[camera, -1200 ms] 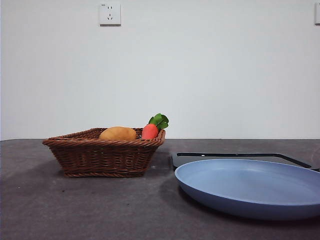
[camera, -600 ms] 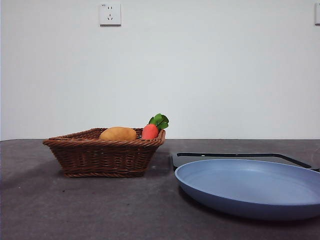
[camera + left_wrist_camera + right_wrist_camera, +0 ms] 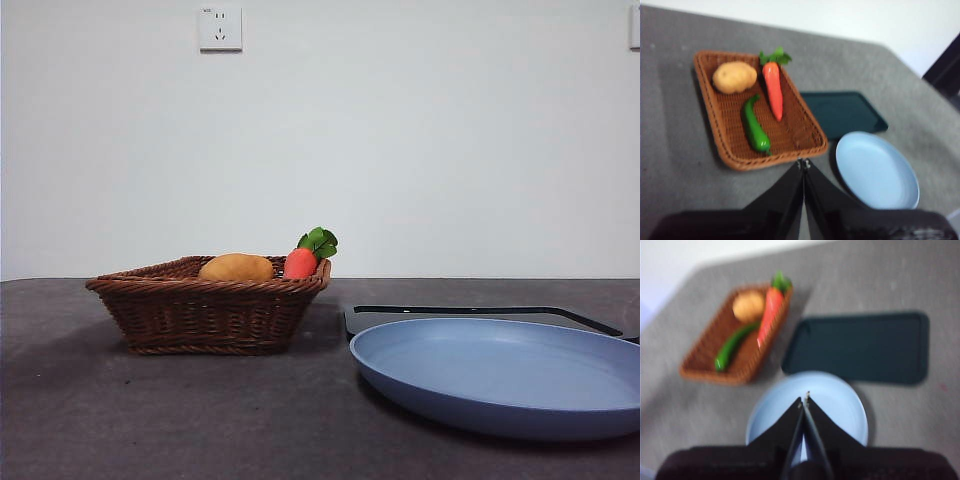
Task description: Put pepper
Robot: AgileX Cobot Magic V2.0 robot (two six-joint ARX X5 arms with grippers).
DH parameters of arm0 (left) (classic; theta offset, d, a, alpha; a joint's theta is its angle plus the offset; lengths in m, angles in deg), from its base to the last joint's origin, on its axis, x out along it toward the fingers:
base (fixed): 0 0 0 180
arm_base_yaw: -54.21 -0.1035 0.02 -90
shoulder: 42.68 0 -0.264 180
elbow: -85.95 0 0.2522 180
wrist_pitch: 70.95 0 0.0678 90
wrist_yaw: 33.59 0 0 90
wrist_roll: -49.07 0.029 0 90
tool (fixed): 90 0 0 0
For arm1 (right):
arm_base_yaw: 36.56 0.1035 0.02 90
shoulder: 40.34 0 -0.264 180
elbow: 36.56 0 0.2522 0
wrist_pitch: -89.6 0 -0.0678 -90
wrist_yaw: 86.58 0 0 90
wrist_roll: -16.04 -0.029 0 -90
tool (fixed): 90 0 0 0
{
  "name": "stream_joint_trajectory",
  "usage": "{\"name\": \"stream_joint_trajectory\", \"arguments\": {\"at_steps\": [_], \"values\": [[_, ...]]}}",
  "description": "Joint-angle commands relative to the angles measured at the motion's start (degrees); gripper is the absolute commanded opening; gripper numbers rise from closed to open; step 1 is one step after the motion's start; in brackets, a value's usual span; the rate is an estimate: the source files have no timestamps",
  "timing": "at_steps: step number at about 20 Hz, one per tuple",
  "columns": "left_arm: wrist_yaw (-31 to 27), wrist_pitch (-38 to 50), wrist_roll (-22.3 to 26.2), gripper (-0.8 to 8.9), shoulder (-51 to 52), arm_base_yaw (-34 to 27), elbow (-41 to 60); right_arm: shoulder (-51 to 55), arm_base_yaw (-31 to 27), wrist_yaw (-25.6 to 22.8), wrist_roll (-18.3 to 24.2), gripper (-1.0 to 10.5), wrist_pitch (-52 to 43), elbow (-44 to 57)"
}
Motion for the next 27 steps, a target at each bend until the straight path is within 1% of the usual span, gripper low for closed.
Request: {"name": "stream_joint_trajectory", "arguments": {"at_steps": [1, 5, 9, 10, 12, 13, 14, 15, 19, 22, 27], "values": [[0.5, -4.8, 6.3, 0.06, -2.7, -0.1, -4.2, -2.0, 0.4, 0.0, 7.7, 0.1, 7.6, -4.0], [2.8, -10.6, 9.5, 0.06, -5.8, 0.0, -7.2, -4.0, 0.4, 0.0, 11.2, 0.1, 14.8, -6.3], [3.1, -12.1, 9.5, 0.12, -6.3, 0.0, -7.2, -4.2, 0.4, 0.0, 11.5, 0.1, 15.6, -6.3], [3.0, -12.2, 9.4, 0.30, -6.3, 0.0, -7.2, -4.2, 0.4, 0.0, 11.5, 0.3, 15.6, -6.3], [2.8, -12.2, 9.2, 1.78, -6.3, 0.0, -7.2, -4.2, 0.4, 0.0, 11.4, 1.4, 15.6, -6.3], [2.8, -12.2, 8.8, 2.79, -6.3, 0.0, -7.2, -4.4, 0.4, 0.0, 11.2, 2.1, 15.7, -6.3], [2.8, -12.3, 8.8, 3.06, -6.3, 0.0, -7.2, -4.5, 0.4, 0.0, 10.8, 2.5, 15.7, -6.3], [2.8, -12.5, 8.8, 3.06, -6.3, 0.0, -7.2, -5.0, 0.4, 0.0, 10.5, 2.7, 15.7, -6.3], [2.9, -12.7, 8.8, 3.06, -6.3, 0.0, -7.2, -9.1, 0.4, -0.1, 9.7, 2.7, 15.5, -6.3], [3.0, -12.6, 8.8, 3.06, -6.3, 0.0, -7.2, -15.8, 0.4, -0.1, 9.8, 2.7, 14.1, -6.3], [3.0, -12.6, 8.8, 3.06, -6.3, 0.0, -7.2, -30.7, 0.4, -0.2, 9.8, 2.7, 8.0, -6.3]]}}
